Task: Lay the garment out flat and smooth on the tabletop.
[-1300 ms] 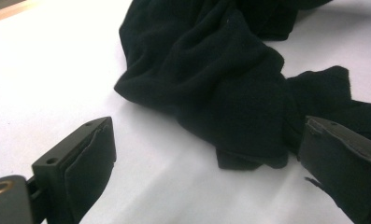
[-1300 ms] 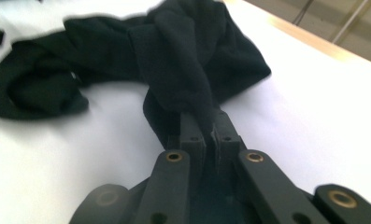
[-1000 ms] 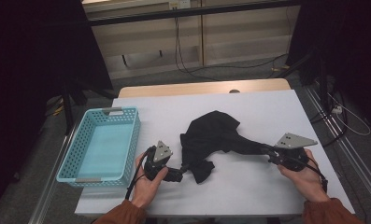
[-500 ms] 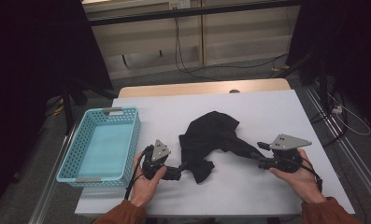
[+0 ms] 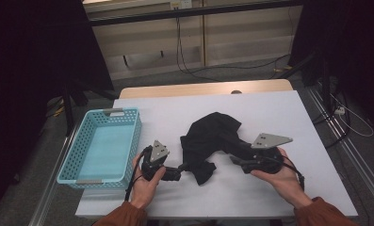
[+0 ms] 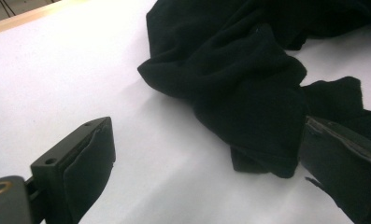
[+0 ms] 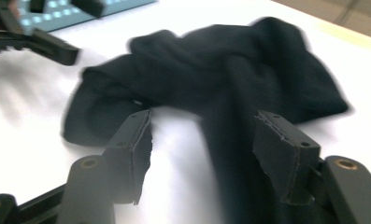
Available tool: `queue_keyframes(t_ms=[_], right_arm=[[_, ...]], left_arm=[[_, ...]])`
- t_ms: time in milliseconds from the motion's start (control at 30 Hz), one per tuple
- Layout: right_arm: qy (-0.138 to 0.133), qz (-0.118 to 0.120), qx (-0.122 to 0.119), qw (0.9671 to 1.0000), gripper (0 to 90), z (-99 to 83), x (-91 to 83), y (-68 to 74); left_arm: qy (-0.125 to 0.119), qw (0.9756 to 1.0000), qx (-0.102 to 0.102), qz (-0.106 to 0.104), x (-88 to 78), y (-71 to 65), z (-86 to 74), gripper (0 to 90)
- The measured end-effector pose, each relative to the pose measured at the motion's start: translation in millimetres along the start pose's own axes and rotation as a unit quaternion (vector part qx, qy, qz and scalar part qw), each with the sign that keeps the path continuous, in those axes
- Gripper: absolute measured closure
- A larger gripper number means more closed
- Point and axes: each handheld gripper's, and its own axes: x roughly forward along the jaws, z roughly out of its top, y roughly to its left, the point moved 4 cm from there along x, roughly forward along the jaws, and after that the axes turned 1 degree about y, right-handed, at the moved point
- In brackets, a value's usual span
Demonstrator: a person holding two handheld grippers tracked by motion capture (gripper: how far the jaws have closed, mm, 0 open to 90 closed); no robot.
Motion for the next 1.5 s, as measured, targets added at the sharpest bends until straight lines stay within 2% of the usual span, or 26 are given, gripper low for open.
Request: queue_keyframes(t_ms=[67, 200, 400, 433, 500, 633, 700, 800, 867, 967, 1033, 1100, 1233, 1500], right_arm=[[-0.001, 0.019, -0.005, 0.9998, 39.5, 5.2, 9.4, 8.9], [0.006, 0.040, -0.017, 0.9991, 43.0, 16.8, 28.7, 22.6], [0.020, 0.065, -0.041, 0.9968, 56.6, 33.2, 63.3, 36.2], [0.024, 0.065, -0.051, 0.9963, 58.9, 35.7, 69.3, 39.1], [0.028, 0.070, -0.056, 0.9956, 60.9, 38.1, 77.6, 43.2], [0.048, 0.078, -0.084, 0.9923, 60.5, 37.1, 94.5, 56.1], [0.054, 0.069, -0.102, 0.9909, 59.0, 35.8, 100.0, 58.9], [0.064, 0.066, -0.105, 0.9902, 60.5, 33.3, 109.2, 59.5], [0.069, 0.066, -0.106, 0.9899, 68.1, 30.3, 114.4, 59.1], [0.061, 0.066, -0.105, 0.9904, 83.0, 30.7, 112.7, 59.9], [0.048, 0.065, -0.101, 0.9916, 86.7, 34.6, 108.2, 58.8], [0.036, 0.060, -0.088, 0.9937, 88.5, 38.4, 102.1, 55.2], [0.015, 0.055, -0.073, 0.9957, 89.4, 43.3, 90.0, 46.3], [-0.030, 0.045, -0.055, 0.9970, 89.8, 60.3, 64.3, 32.1]], left_arm=[[-0.002, 1.0000, -0.001, -0.002, -0.3, 0.0, 0.2, 4.4], [-0.003, 1.0000, -0.007, 0.000, -1.3, 2.0, 0.1, 4.5], [-0.004, 0.9999, -0.009, 0.005, -3.8, 4.0, -0.5, 4.6], [-0.004, 0.9999, -0.007, 0.006, -4.2, 4.6, -0.5, 4.6], [-0.005, 0.9999, -0.009, 0.006, -4.5, 5.3, -0.5, 4.6], [-0.006, 0.9999, -0.009, 0.008, -5.0, 6.3, -0.6, 4.6], [-0.004, 0.9999, -0.009, 0.007, -4.5, 6.2, -0.6, 4.6], [-0.001, 0.9999, -0.010, 0.007, -3.4, 5.7, -1.0, 4.6], [0.002, 0.9999, -0.011, 0.008, -2.7, 5.3, -1.6, 4.6], [0.001, 1.0000, -0.007, 0.004, -2.9, 4.9, -1.3, 4.6], [-0.001, 1.0000, -0.004, -0.001, -2.9, 3.9, -1.3, 4.6], [-0.003, 1.0000, -0.003, 0.003, -3.5, 3.6, -1.1, 4.6], [-0.001, 1.0000, -0.002, 0.003, -3.2, 3.5, -1.4, 4.6], [0.002, 1.0000, 0.004, 0.004, -2.0, 1.5, -1.4, 4.7]])
